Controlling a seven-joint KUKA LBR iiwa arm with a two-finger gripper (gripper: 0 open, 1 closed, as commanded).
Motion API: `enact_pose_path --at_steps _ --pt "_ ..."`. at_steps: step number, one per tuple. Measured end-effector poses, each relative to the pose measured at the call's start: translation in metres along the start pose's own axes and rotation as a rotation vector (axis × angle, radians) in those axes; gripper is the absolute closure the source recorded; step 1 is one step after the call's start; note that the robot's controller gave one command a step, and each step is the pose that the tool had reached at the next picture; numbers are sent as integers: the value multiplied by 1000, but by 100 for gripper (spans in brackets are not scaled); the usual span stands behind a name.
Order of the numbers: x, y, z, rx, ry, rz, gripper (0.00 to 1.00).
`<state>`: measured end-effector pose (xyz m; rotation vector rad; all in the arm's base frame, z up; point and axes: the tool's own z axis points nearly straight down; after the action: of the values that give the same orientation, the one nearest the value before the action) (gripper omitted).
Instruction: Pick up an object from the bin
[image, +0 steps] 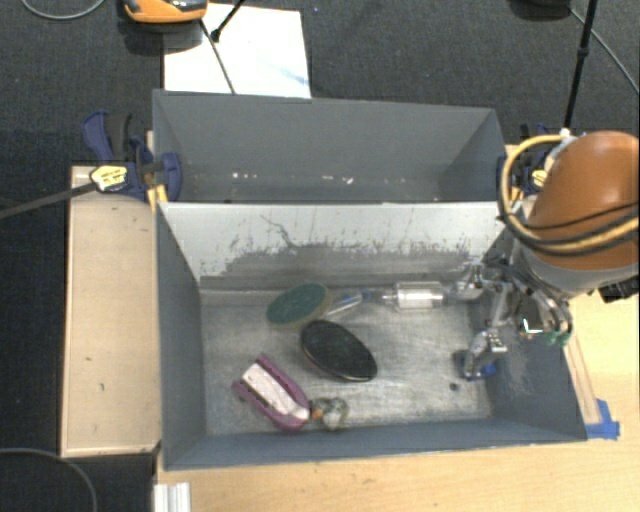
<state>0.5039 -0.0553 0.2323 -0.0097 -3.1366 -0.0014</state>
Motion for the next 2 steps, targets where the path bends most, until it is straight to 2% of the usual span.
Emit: enact_pose_path --at_steps 1,2 --pt "-34 57 90 -2 -1 -24 0" --pt "6 115 155 -1 -4 -233 0"
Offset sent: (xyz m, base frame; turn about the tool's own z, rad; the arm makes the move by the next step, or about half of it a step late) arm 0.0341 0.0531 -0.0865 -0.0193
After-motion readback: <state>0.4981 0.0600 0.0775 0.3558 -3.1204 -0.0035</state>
